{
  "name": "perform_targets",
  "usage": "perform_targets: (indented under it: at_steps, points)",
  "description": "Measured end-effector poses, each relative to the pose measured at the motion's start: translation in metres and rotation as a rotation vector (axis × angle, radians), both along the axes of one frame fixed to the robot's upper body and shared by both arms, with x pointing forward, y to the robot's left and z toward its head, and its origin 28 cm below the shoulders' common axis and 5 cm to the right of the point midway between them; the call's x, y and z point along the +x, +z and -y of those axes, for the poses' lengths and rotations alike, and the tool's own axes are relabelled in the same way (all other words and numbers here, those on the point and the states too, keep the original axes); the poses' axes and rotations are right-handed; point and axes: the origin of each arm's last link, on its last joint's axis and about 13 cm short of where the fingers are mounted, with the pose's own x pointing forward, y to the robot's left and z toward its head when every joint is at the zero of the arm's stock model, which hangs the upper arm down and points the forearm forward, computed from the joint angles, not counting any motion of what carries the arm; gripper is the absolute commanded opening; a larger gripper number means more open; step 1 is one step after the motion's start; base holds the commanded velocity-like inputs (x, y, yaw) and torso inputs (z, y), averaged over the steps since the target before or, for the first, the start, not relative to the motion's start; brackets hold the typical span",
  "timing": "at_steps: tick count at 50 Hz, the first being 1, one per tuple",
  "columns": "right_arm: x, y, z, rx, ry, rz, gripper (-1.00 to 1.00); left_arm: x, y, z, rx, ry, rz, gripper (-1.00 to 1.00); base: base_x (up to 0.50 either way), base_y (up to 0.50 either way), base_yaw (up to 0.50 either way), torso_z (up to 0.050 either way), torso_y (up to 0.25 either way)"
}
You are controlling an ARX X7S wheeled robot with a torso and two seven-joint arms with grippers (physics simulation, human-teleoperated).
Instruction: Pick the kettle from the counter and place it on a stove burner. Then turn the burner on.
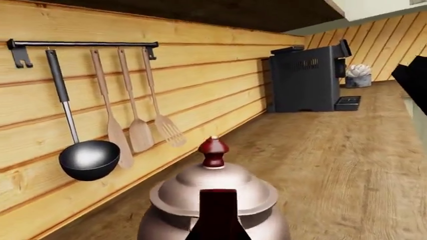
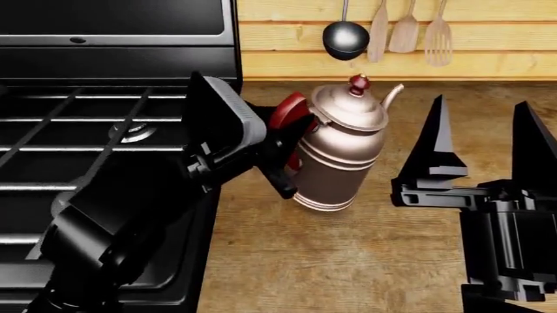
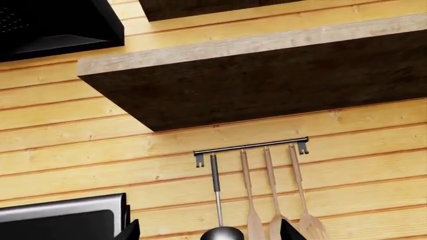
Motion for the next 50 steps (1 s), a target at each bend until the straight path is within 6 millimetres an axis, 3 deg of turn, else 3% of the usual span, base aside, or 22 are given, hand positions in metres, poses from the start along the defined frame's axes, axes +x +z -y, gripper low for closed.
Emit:
perform_targets:
  at_steps: [39, 50]
  points:
    - [-0.002, 0.002, 0.001, 0.015, -0.001, 0.002, 1.00, -0.003, 0.063, -0.013, -0.271, 0.313, 0.251, -1.00, 0.00, 0.00, 0.00, 0.000, 0.001]
    - [-0.001, 0.003, 0.001, 0.016, -0.011, -0.030, 1.00, -0.004, 0.068, -0.019, -0.289, 0.359, 0.278, -1.00, 0.00, 0.44, 0.00, 0.000, 0.001]
